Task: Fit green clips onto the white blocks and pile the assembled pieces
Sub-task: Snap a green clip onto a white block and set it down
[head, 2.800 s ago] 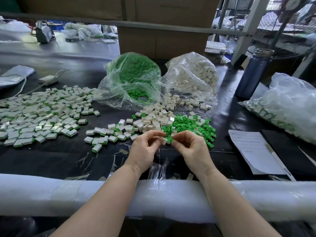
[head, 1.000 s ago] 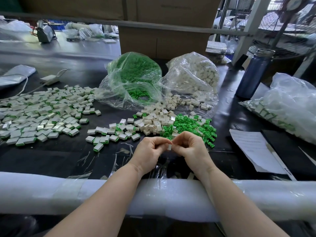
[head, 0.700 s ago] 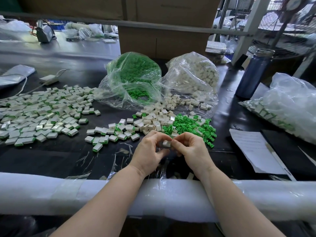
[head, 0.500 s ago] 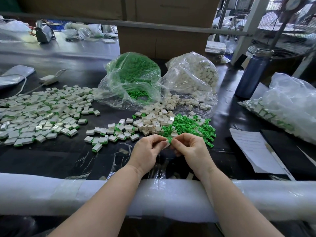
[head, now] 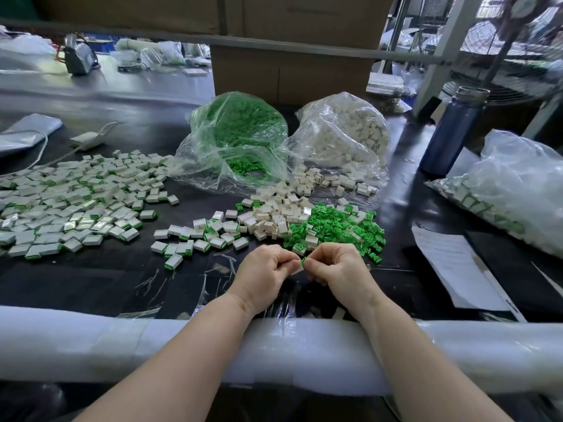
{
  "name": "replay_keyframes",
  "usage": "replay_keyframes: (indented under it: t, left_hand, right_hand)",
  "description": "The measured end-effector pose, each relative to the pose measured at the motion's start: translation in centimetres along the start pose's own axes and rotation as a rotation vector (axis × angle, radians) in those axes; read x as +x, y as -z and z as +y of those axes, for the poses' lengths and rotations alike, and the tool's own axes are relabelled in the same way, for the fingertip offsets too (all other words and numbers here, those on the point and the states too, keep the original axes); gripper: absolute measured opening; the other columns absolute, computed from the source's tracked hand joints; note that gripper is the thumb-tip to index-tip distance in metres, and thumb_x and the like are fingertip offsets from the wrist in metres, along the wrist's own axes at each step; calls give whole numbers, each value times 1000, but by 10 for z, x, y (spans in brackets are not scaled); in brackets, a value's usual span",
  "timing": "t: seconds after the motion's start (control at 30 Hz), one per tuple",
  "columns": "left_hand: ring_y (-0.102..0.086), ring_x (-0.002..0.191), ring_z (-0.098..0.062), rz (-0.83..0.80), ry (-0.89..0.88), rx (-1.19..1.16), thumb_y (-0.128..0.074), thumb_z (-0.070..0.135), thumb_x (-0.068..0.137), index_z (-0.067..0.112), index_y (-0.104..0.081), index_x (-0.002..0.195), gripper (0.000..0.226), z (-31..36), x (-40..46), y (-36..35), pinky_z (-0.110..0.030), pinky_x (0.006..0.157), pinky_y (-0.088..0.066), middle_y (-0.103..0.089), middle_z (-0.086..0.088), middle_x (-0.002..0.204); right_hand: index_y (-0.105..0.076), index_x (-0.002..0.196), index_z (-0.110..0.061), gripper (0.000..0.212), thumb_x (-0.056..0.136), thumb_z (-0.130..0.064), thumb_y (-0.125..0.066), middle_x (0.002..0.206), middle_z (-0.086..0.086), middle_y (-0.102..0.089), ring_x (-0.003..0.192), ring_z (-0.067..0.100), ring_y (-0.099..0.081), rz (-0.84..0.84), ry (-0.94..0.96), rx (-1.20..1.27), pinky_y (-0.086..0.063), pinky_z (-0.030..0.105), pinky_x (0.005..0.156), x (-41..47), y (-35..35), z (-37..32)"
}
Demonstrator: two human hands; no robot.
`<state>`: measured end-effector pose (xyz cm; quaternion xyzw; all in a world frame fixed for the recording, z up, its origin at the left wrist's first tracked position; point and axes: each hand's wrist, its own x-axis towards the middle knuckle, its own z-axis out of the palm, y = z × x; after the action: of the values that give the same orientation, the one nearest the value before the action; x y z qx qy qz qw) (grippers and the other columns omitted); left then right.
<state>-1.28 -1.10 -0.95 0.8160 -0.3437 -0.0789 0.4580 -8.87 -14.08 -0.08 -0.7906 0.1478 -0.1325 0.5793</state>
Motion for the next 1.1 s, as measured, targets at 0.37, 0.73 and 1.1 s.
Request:
replay_keyframes:
  t: [0.37,0.73,1.1]
  left_hand:
    - [-62,86,-12,40,-10,2,-76,21,75,15,-70,101,27,1,0,-4,-22,80,-47,-68,3,90]
    - [-65,91,-15,-30,31,-85,-54,23,93,17,-65,100,14,1,0,-4,-39,89,-49,-71,3,92]
    - [-64,92,-15,-26,40,-56,-56,21,92,17,-69,103,17,1,0,-2,-38,90,-48,-71,1,94]
  right_hand:
    - [-63,65,-12,20,82,-1,-64,53,-4,-59,49,3,-52,107,39,121,-43,15,49,-1,-4,-1]
    - [-65,77,-13,9,84,-7,-65,59,-2,-66,54,10,-60,129,59,207,-51,20,53,0,0,3]
    - [-64,71,-9,14,85,-5,-64,60,4,-59,52,9,-51,133,42,104,-47,22,53,0,-2,0]
